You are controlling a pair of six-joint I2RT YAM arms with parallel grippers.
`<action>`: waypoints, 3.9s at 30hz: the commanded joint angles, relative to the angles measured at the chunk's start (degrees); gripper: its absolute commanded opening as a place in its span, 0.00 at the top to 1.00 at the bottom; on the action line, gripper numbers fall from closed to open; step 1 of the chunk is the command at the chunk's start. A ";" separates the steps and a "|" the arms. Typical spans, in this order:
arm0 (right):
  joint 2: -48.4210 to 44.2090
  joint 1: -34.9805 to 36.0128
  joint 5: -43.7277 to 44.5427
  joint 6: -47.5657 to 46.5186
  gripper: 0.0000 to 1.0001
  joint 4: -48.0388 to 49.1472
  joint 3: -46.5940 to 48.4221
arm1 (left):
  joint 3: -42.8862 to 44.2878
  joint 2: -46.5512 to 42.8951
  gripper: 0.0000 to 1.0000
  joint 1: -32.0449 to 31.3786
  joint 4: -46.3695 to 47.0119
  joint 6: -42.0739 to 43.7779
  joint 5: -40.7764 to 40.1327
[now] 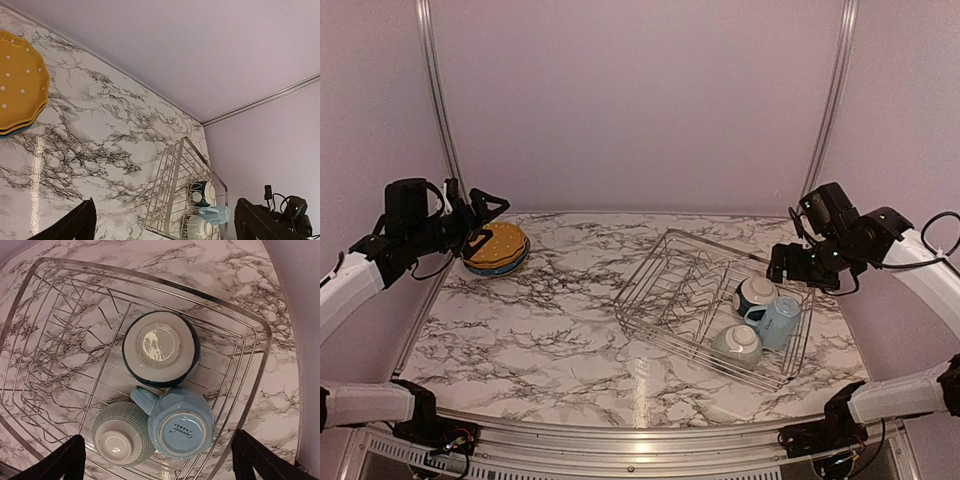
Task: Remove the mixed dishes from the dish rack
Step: Grab the cup from the dish rack, then pass from the right arm to the left
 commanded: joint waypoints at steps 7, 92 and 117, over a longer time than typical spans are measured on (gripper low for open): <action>2.77 -0.62 2.16 -0.83 0.02 2.24 -5.30 | 0.90 3.72 0.01 -6.77 3.27 1.88 -2.15; -0.76 -1.56 -47.34 18.83 1.00 62.95 -11.01 | 5.27 17.16 0.05 -26.91 27.16 -1.76 8.43; 4.58 5.22 -49.27 26.13 1.00 77.89 -16.55 | 10.25 35.27 0.48 -39.71 52.13 -12.66 7.69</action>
